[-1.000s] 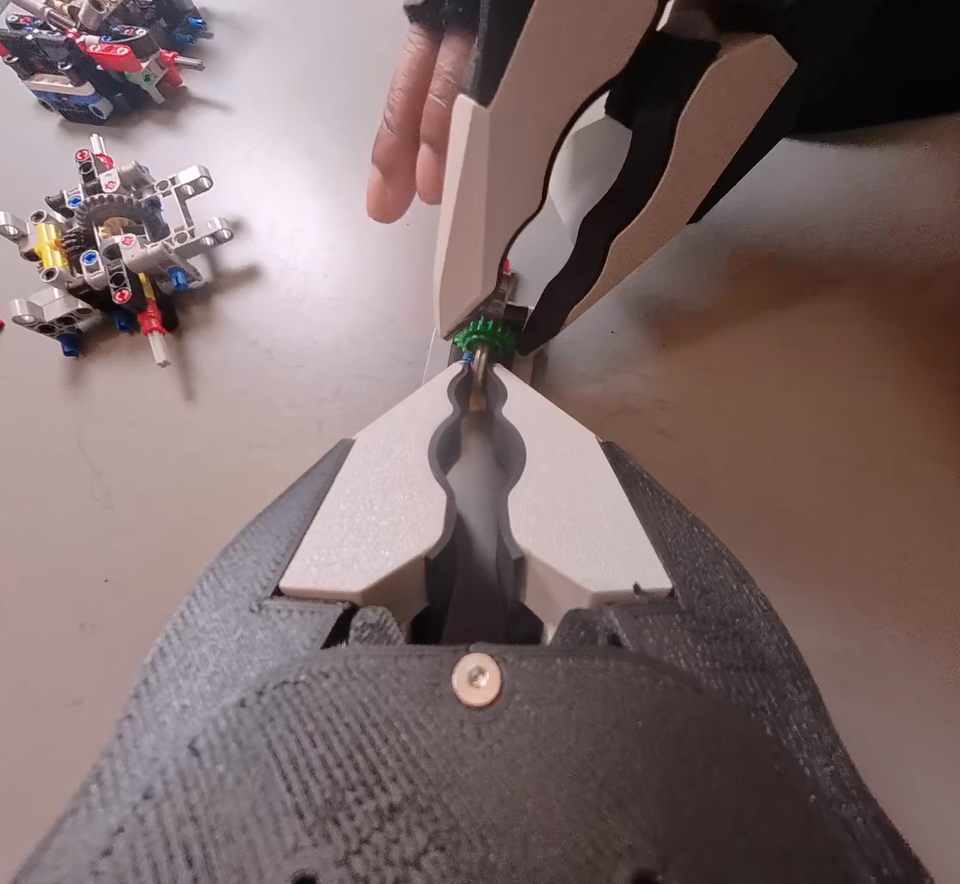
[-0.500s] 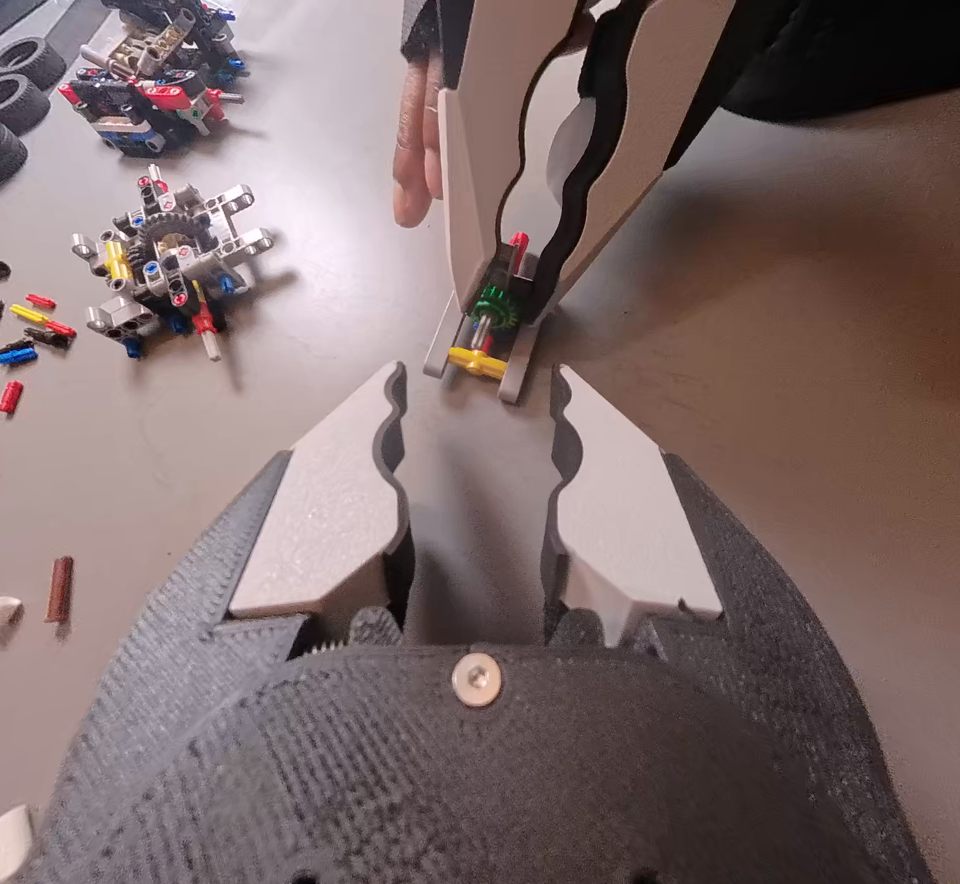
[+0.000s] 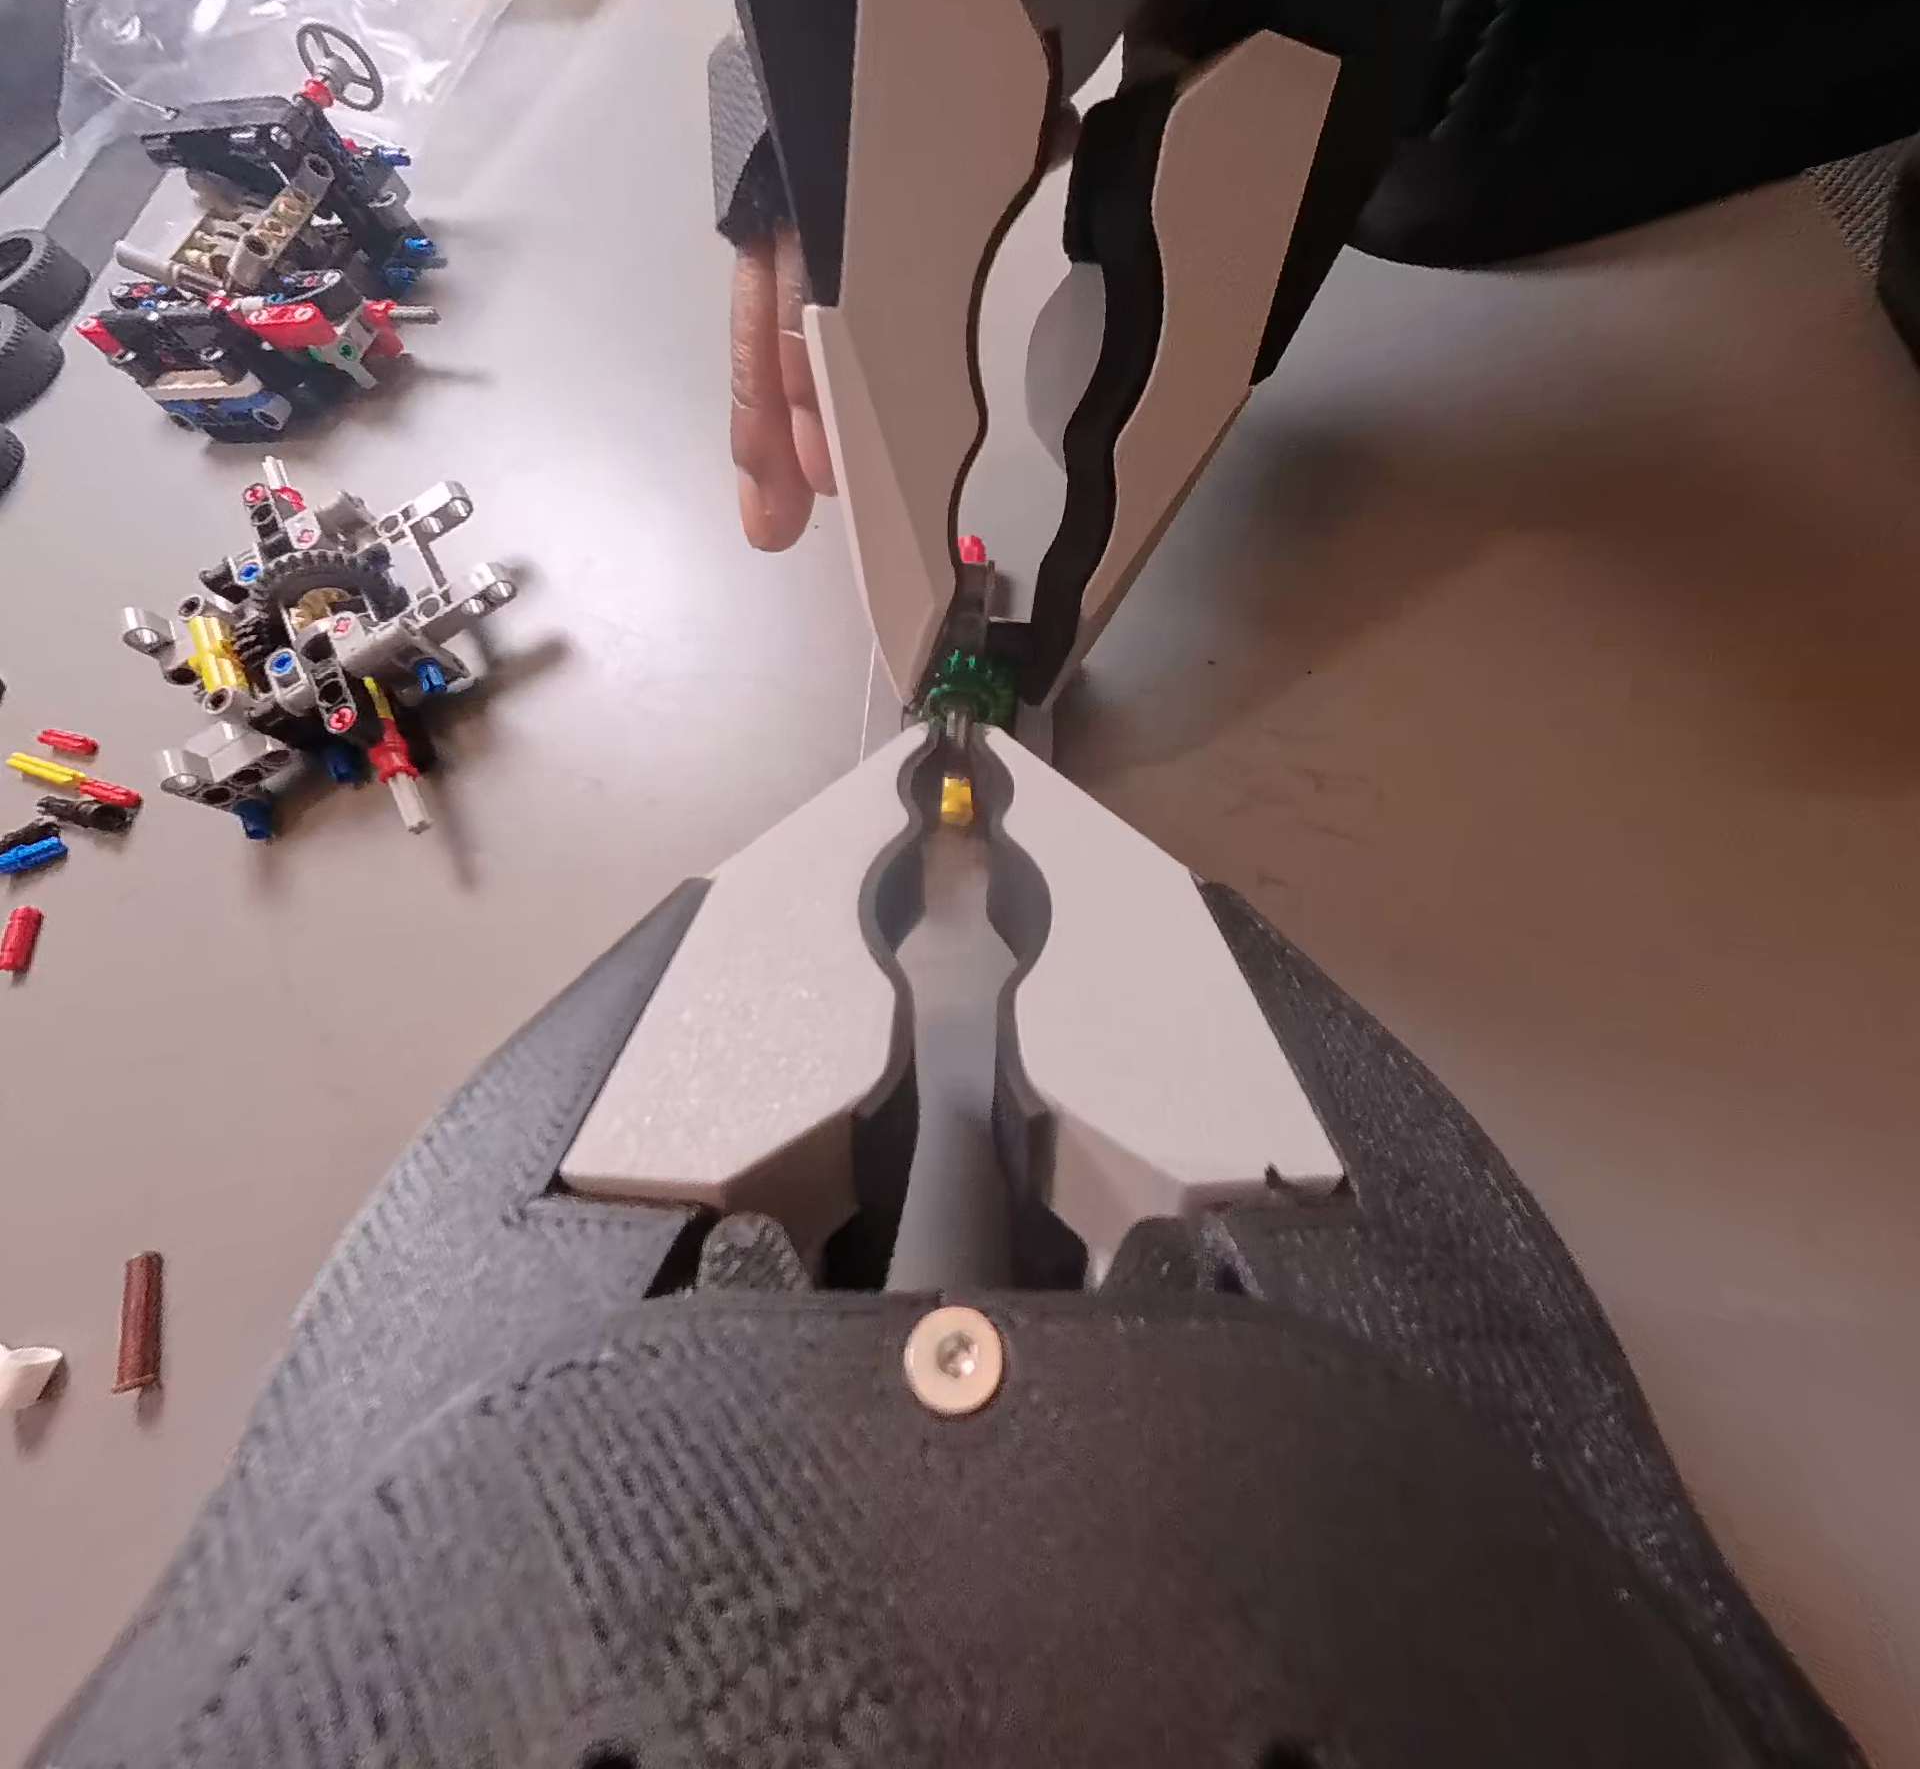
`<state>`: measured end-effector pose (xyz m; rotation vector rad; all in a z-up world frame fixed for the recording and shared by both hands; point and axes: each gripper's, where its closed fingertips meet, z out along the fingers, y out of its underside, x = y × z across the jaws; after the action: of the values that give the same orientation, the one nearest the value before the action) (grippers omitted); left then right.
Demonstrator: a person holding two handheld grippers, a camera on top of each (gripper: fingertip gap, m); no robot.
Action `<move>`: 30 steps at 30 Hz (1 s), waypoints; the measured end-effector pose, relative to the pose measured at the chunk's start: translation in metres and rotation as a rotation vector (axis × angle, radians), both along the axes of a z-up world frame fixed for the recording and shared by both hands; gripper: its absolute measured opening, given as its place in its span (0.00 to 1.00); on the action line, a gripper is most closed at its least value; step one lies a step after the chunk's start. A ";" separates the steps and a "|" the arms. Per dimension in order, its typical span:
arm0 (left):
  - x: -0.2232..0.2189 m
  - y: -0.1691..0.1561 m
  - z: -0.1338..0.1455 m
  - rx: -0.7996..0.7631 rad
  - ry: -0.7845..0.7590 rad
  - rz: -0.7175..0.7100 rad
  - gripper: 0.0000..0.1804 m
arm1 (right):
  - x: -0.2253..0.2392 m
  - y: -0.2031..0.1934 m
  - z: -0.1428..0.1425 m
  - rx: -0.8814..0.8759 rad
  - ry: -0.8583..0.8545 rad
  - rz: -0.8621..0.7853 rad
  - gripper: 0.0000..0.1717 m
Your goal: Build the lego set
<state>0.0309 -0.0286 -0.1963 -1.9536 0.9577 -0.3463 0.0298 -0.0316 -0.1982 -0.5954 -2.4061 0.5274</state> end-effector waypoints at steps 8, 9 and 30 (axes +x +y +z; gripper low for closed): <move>-0.009 0.006 0.005 -0.148 -0.150 0.170 0.01 | -0.009 0.008 0.004 0.140 -0.022 -0.014 0.12; -0.011 0.007 0.005 -0.172 -0.178 0.191 0.01 | -0.009 0.009 0.007 0.161 -0.017 -0.024 0.13; -0.024 0.009 -0.001 -0.246 -0.269 0.278 0.01 | -0.004 0.000 -0.016 0.342 0.017 -0.266 0.13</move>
<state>0.0072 -0.0192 -0.1974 -2.1613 0.4800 -0.5702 0.0262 -0.0314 -0.2140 -0.7360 -2.2804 0.0071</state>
